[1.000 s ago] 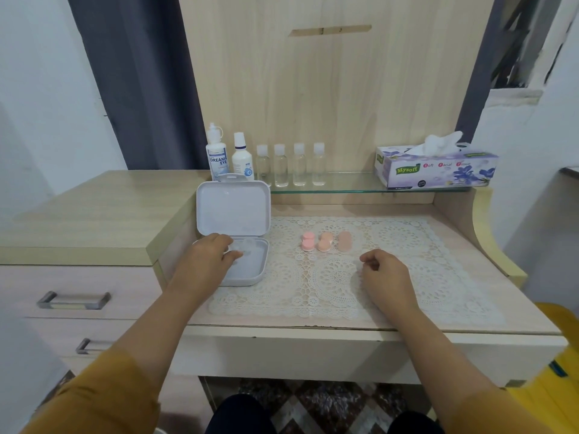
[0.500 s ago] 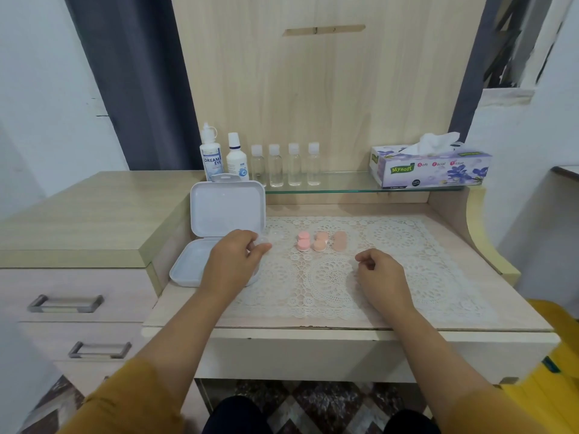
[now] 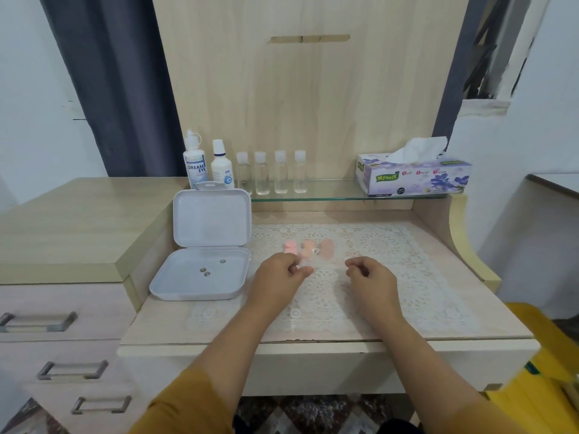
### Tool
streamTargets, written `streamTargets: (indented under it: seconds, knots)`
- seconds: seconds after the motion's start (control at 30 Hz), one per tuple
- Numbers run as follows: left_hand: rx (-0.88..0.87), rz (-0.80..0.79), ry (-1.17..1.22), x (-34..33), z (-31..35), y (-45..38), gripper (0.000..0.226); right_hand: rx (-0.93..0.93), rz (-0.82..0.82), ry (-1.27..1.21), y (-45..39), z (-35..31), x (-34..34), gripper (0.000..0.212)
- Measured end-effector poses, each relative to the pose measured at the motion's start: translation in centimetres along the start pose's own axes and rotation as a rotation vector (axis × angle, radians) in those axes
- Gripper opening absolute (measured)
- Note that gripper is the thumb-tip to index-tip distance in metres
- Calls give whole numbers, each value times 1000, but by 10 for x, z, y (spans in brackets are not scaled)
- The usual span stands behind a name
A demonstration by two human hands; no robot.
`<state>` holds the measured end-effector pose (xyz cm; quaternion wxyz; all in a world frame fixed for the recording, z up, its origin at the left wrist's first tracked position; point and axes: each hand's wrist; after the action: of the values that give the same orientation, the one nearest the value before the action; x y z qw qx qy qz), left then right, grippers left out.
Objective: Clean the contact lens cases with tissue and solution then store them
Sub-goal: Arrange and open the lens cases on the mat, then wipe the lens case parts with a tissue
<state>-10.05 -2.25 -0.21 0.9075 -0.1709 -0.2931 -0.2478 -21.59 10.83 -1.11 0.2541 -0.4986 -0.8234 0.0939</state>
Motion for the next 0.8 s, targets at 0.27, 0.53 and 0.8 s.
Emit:
streamTargets:
  seconds: [0.27, 0.53, 0.8]
  knots:
    - [134, -103, 263, -2, -13, -11, 20, -127, -10, -183, -28, -3, 15, 16]
    - [158, -93, 278, -9, -20, -18, 22, 287, 210, 283, -129, -39, 36, 31]
    - [153, -80, 294, -10, -19, -18, 18, 67, -36, 812, -204, -33, 45, 45]
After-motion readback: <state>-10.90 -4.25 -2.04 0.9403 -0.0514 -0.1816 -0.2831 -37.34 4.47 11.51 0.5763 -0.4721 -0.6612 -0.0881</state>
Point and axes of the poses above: each hand's wrist, its own y-axis away from the middle knuckle, its own x-axis out of the back of the hand, z = x × y, and after that the axes turned 14 degrees about x, right-handed
